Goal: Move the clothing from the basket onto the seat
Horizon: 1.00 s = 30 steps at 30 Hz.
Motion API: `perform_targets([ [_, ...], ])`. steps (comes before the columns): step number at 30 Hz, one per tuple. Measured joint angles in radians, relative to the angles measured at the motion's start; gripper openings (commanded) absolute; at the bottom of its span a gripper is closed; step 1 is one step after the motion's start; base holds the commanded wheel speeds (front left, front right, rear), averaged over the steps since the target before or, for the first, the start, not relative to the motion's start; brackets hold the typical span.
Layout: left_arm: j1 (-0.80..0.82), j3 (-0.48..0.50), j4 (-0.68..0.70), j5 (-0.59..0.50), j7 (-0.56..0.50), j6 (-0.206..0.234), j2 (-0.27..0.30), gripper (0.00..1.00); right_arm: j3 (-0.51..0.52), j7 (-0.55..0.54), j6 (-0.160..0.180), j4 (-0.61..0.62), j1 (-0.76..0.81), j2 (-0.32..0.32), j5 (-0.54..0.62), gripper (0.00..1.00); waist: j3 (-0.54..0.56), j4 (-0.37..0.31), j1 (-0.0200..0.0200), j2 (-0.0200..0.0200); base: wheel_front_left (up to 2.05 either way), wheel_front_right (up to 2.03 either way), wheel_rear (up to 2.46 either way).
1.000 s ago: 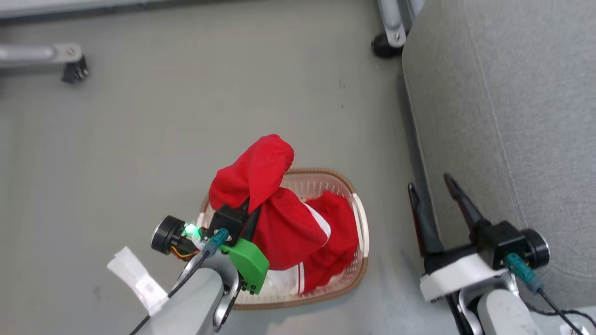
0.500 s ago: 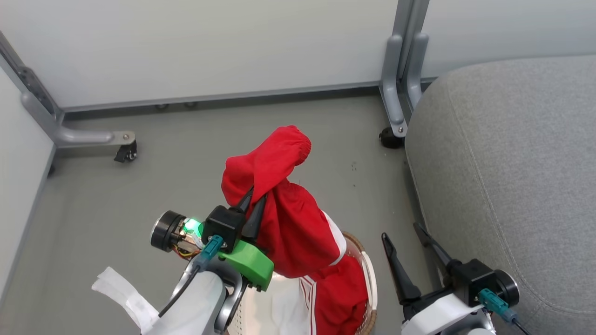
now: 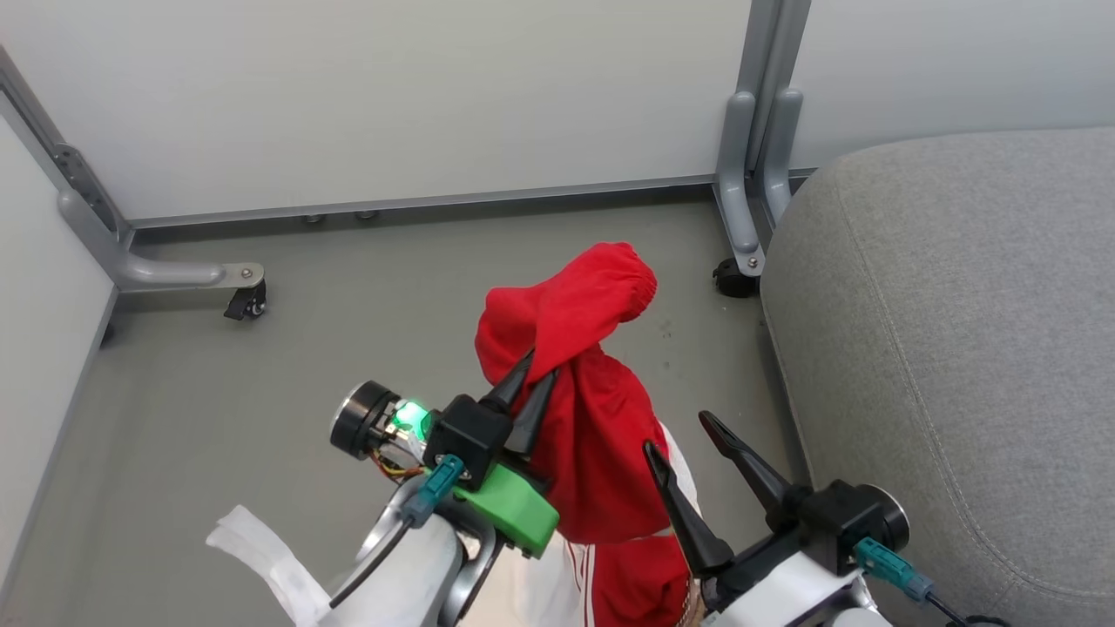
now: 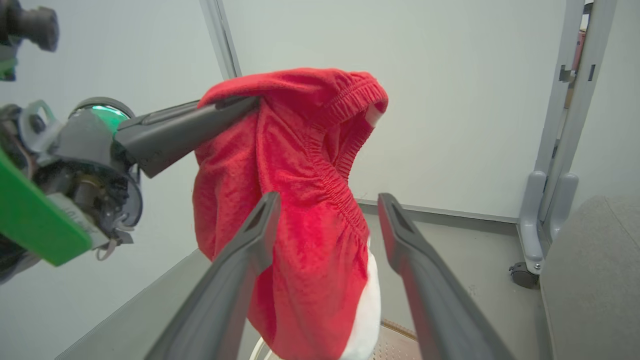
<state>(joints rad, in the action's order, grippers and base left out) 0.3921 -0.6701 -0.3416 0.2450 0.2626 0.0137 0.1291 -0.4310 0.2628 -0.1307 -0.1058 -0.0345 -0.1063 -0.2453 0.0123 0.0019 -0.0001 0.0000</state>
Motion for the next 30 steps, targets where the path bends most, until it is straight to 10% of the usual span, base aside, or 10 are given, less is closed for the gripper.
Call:
perform_targets([
  [22, 0.027, -0.161, 0.159, 0.046, -0.068, -0.067, -0.068, 0.00, -0.039, 0.000, 0.000, -0.066, -0.078, -0.011, -0.022, 0.97, -0.015, 0.020, 0.0001, 0.0000, 0.00, 0.00, 0.00],
  [26, 0.028, -0.171, 0.161, 0.049, -0.075, -0.071, -0.068, 0.00, -0.030, 0.000, 0.000, -0.078, -0.077, -0.013, -0.007, 0.00, -0.017, 0.018, 0.0001, 0.0000, 0.00, 0.00, 0.00],
  [30, 0.028, -0.167, 0.150, 0.054, -0.075, -0.070, -0.065, 0.00, -0.035, 0.000, 0.000, -0.092, -0.076, -0.011, -0.016, 0.00, -0.018, 0.015, 0.0001, 0.0000, 0.00, 0.00, 0.00],
])
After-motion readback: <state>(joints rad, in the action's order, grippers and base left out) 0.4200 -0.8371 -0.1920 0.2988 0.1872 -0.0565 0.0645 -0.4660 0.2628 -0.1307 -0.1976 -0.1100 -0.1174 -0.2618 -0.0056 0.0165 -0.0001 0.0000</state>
